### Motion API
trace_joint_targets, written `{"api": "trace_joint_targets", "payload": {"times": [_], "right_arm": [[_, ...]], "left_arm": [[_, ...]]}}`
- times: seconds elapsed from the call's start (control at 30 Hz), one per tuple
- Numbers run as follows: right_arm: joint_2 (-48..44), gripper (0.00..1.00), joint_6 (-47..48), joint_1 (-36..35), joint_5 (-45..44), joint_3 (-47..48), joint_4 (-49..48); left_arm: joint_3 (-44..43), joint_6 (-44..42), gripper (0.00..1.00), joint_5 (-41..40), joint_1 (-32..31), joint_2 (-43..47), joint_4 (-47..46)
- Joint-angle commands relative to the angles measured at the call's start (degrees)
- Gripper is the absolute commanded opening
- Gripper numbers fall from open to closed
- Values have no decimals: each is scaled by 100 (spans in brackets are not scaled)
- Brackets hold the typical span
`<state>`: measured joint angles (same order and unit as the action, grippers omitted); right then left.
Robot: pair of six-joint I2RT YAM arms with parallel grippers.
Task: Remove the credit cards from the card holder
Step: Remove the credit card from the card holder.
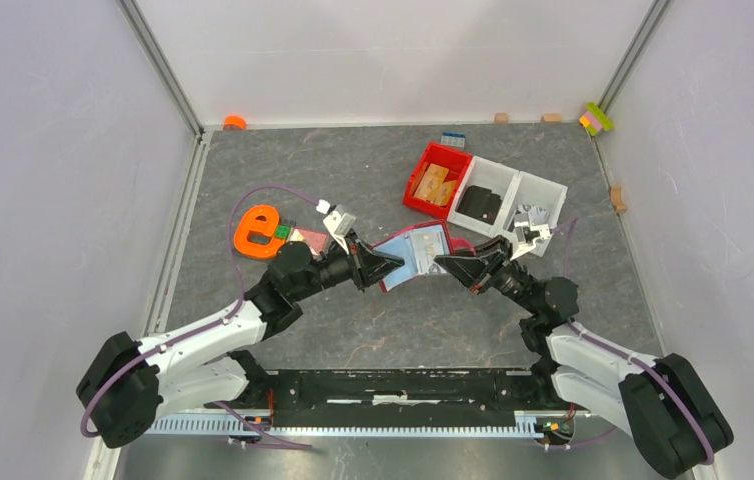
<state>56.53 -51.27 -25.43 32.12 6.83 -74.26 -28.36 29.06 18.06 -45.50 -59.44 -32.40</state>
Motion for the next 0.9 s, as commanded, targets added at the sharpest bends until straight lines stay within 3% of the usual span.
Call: {"api": "trace_joint_targets", "payload": {"times": [0.0,0.17,0.5,0.87], "right_arm": [[-102,26,288,-3,126,252,119],[-129,40,301,11,97,245,162],[-226,48,385,4,-19,242,342],[-445,26,616,3,-208,240,724]], "left_arm": [[-20,-98,2,-134,6,74,-244],[-29,-68,2,-178,3,64,-214],[-79,-38,2,-258,6,25,-79],[-204,-2,2,-306,15,-123,112]]}}
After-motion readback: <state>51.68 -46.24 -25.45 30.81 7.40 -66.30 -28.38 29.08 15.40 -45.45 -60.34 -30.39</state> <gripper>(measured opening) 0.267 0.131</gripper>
